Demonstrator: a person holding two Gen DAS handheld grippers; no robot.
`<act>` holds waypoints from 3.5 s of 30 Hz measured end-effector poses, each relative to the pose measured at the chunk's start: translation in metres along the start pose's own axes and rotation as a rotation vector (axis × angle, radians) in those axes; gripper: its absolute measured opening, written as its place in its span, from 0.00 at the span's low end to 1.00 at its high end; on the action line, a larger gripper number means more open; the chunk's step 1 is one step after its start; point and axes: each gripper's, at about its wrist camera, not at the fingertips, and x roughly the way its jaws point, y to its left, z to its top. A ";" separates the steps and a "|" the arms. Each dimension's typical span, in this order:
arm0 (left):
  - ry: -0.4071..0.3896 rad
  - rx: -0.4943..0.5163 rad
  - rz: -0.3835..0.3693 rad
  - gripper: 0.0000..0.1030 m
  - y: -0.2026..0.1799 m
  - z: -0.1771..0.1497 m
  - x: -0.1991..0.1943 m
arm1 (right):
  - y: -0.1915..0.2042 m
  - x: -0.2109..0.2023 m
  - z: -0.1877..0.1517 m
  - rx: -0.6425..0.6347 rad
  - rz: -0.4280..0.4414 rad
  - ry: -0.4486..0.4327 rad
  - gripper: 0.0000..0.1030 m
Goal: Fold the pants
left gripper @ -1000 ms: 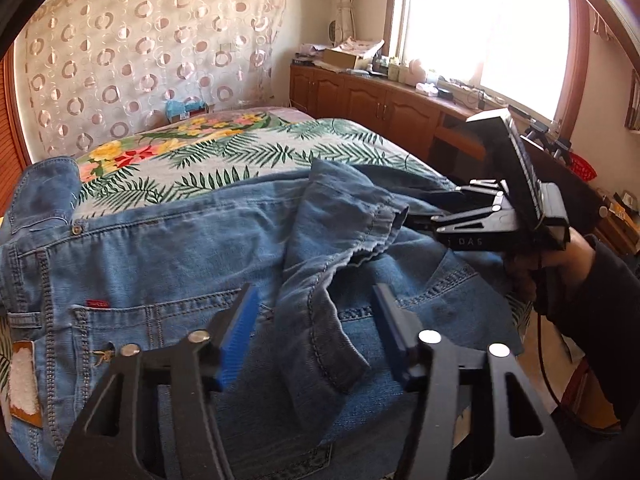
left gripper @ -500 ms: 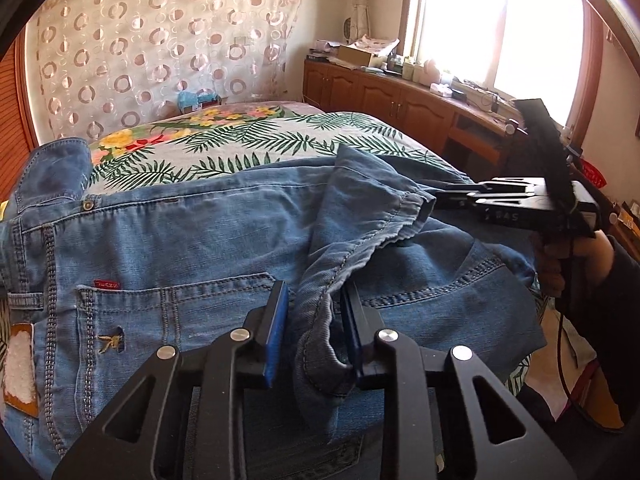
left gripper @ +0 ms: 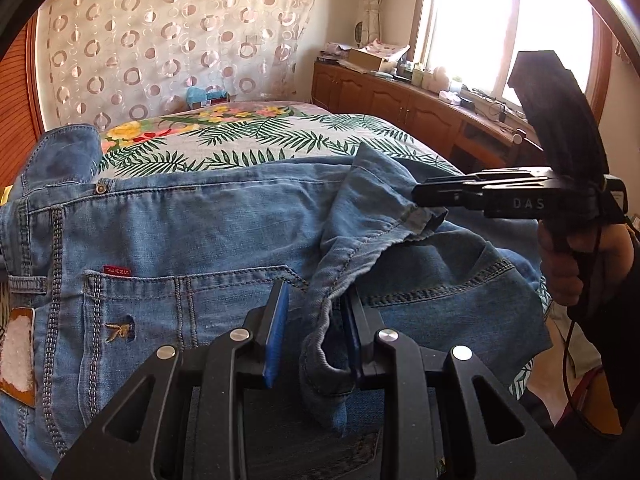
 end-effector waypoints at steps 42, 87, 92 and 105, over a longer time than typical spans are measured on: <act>0.010 -0.079 -0.100 0.41 0.023 -0.010 -0.013 | 0.071 -0.017 0.093 -0.171 0.056 -0.091 0.04; -0.082 -0.282 0.167 0.29 0.159 -0.075 -0.133 | 0.246 0.101 0.178 -0.340 0.215 -0.020 0.24; -0.093 -0.282 0.181 0.54 0.157 -0.075 -0.132 | 0.219 0.078 0.176 -0.324 0.180 -0.054 0.40; -0.121 -0.209 0.231 0.38 0.140 -0.077 -0.137 | 0.106 0.072 0.106 -0.151 0.019 0.034 0.40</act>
